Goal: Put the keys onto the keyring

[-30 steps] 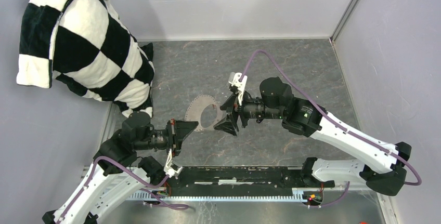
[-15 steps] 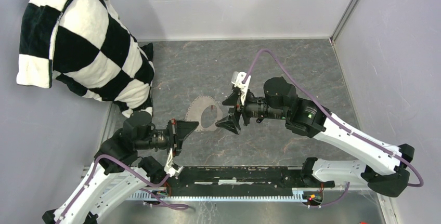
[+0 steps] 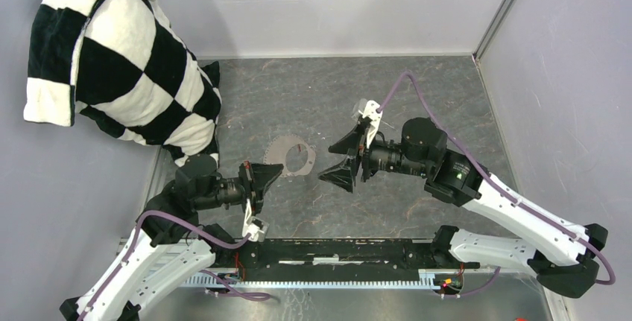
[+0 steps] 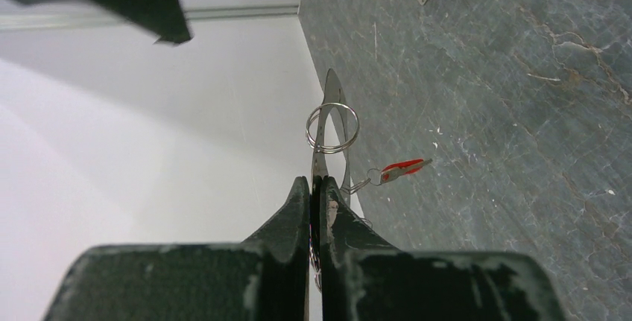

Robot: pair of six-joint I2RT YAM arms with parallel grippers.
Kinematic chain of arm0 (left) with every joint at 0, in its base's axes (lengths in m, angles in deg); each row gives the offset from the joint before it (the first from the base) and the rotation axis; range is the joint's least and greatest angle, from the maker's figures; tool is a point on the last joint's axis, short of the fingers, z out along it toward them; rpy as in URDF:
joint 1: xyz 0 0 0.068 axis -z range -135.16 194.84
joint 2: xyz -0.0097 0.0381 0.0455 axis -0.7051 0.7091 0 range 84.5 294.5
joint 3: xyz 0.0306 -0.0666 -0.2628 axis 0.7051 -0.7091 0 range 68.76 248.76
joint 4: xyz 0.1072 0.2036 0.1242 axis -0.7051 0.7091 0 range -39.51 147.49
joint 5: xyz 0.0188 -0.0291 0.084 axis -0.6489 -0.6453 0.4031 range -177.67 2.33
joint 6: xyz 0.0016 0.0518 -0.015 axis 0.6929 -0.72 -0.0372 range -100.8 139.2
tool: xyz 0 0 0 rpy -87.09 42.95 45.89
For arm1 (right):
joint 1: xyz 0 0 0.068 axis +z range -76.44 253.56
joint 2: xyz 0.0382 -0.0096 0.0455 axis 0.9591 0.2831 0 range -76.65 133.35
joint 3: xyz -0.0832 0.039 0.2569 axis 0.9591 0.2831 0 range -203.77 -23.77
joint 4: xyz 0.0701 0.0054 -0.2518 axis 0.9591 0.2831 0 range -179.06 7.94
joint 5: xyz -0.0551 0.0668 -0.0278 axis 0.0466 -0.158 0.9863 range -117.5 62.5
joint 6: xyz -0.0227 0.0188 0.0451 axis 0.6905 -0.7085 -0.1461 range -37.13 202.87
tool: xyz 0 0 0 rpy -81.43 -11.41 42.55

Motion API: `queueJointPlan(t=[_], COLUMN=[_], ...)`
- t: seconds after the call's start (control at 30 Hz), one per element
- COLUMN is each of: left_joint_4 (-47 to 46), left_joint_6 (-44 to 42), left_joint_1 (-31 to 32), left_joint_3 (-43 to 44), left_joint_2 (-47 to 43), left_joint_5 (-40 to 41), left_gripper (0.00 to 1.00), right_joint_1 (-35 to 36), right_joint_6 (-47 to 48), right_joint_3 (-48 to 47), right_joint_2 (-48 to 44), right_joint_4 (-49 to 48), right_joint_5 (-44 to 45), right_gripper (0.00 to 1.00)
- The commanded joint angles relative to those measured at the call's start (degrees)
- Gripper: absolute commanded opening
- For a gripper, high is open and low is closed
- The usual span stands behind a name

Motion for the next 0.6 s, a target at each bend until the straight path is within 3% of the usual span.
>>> queueJointPlan(t=[0.0, 0.13, 0.3, 0.57], left_joint_4=[-8.24, -12.31, -14.67, -18.3], left_joint_6=[9.77, 16.79, 27.09, 30.16], left_joint_1=[0.0, 0.0, 0.0, 0.0], left_joint_3=[2.91, 2.55, 3.13, 1.58], left_joint_2=[0.51, 1.41, 3.89, 3.2], left_joint_5=[2.88, 5.26, 7.75, 8.69], left_gripper=[0.02, 0.02, 0.02, 0.02], right_joint_1=[-0.2, -0.21, -0.19, 0.1], right_joint_6=[-7.22, -11.2, -13.08, -23.34], right_joint_3=[7.42, 19.28, 21.64, 29.7], right_joint_2=[-4.49, -10.23, -9.7, -6.8], right_joint_4=[-9.81, -23.02, -27.97, -44.59], right_joint_5=[-0.96, 1.5, 3.76, 4.16], right_gripper=[0.82, 0.82, 0.81, 0.76])
